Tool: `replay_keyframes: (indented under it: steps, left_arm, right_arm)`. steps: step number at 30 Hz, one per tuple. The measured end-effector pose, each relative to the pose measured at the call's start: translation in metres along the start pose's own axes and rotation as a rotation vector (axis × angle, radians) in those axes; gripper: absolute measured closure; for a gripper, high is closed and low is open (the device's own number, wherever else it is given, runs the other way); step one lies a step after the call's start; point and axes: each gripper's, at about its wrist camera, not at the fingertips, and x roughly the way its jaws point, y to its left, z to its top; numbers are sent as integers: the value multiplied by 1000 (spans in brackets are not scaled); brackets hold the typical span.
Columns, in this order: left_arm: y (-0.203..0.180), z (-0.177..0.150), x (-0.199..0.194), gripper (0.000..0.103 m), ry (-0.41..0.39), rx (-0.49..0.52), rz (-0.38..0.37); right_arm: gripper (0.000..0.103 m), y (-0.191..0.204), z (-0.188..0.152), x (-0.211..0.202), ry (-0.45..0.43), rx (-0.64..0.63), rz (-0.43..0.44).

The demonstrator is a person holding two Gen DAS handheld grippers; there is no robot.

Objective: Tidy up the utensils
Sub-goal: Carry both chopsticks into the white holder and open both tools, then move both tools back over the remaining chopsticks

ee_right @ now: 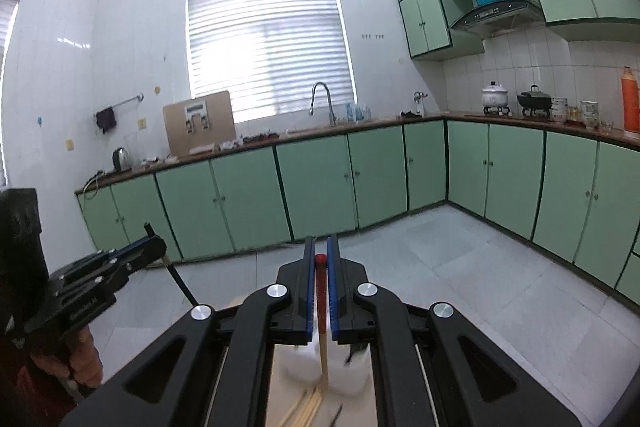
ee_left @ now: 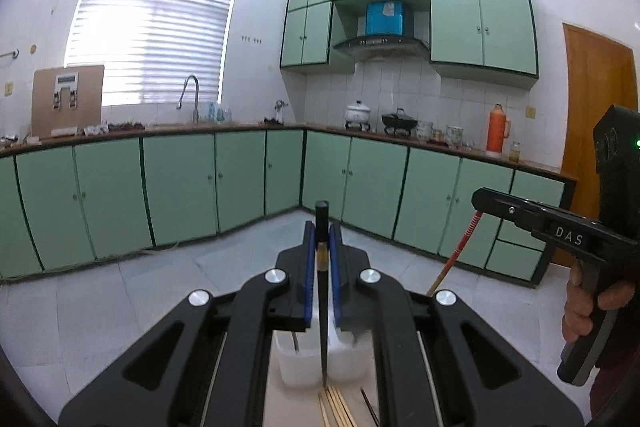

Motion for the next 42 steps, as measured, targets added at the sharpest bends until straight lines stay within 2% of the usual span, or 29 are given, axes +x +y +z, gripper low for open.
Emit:
replay_keyframes:
  steps: [4,8,12,14,20,23,24,25,26,28,29,30,32,36,38,42]
  left_arm:
    - [0,8,31,97,-29,15,19]
    - [6,4,63,97,-38,7,30]
    - [14,-13,91,97,4,3,43]
    - [18,-25,106,97,49,-2,45]
    - [31,-55,129,96,132,0,60]
    - [35,-64,132,88,153,7,68]
    - [37,-66,132,80,156,4,70]
    - [39,-67,130,74,155,0,71]
    - [41,-70,126,65,151,-5,73]
    - [43,-71,119,59,142,-11,73]
    - [43,-73,114,51,137,-9,76]
    - [44,-74,109,44,129,-9,84]
    - [44,-77,99,41,120,-13,87]
    - [44,-83,75,29,94,-14,106]
    - [43,-88,63,25,88,-15,110]
    - [40,-103,41,17,94,-2,127]
  right_arm:
    - [97,-2,5,29,-2,-9,-20]
    - [97,-7,-3,61,34,-12,-31]
    - [97,-14,-26,88,95,8,-31]
    - [97,-16,-38,97,125,14,-33]
    - [97,-22,-71,113,195,13,-34]
    - [96,-22,-79,114,206,9,-48]
    - [95,-23,-80,113,208,9,-51]
    - [89,-23,-81,111,206,9,-57]
    - [80,-22,-82,109,203,8,-63]
    - [68,-23,-82,102,186,1,-80]
    - [61,-23,-83,96,177,-2,-93]
    - [58,-23,-83,93,170,-4,-99]
    - [48,-23,-84,85,154,-6,-115]
    - [35,-21,-90,66,124,-7,-147]
    - [24,-19,-96,57,111,-12,-165]
    - [15,-11,-115,37,96,-34,-210]
